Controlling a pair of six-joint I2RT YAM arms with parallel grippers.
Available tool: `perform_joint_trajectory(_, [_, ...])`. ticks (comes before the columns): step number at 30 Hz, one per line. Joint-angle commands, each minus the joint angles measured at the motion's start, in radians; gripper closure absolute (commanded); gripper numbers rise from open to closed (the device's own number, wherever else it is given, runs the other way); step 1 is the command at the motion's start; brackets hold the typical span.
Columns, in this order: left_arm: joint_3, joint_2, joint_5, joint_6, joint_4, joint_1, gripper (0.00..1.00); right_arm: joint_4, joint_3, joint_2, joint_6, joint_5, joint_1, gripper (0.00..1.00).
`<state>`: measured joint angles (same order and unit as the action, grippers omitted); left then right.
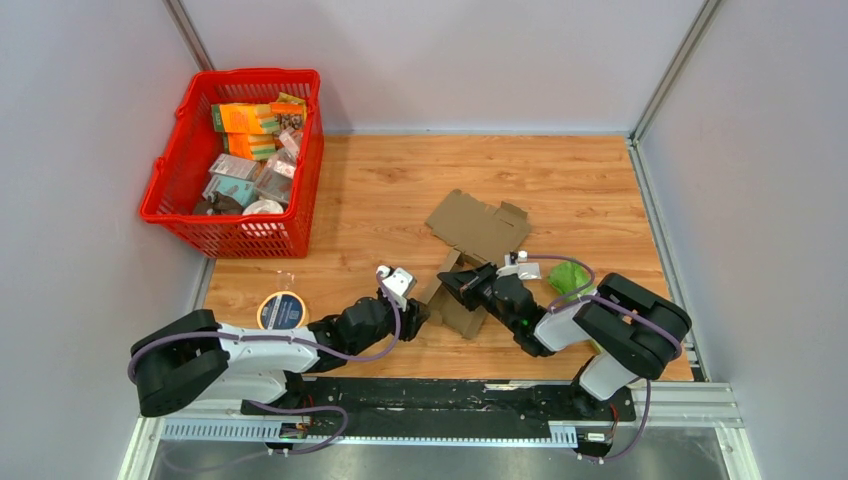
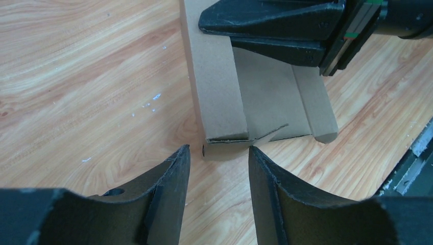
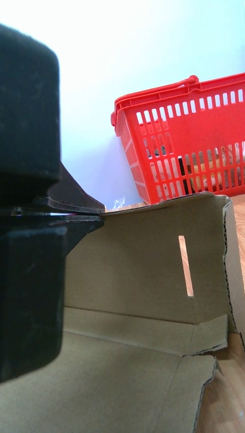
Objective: Fold the paper box
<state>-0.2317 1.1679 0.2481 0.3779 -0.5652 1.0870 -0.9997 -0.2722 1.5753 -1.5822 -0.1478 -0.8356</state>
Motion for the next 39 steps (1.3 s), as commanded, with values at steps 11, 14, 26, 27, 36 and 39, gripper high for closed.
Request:
perform_joint_trajectory(11, [-0.044,0.022,0.158,0.023,-0.127,0.008,0.5,0.07,0.021,-0.003,-0.071,-0.024,-0.051,1.0])
perform_joint_trajectory(14, [-0.058,0.021,0.178,0.027,-0.122,0.01,0.51,0.061,0.03,0.003,-0.078,-0.029,-0.06,1.0])
perform_joint_trajectory(26, [-0.046,-0.082,0.102,0.028,0.0,0.011,0.47,0.11,0.034,-0.034,-0.082,-0.059,-0.076,1.0])
perform_joint_trajectory(27, [-0.04,-0.114,0.109,0.051,0.046,0.01,0.47,0.115,0.024,-0.035,-0.081,-0.07,-0.077,1.0])
perform_joint_trajectory(36, [-0.061,-0.542,0.174,0.128,0.559,0.011,0.36,0.601,-0.157,-0.198,-0.116,-0.154,-0.1,1.0])
perform_joint_trajectory(39, [-0.132,-0.573,0.152,0.058,0.645,0.011,0.36,0.693,-0.191,-0.216,-0.125,-0.159,-0.103,1.0])
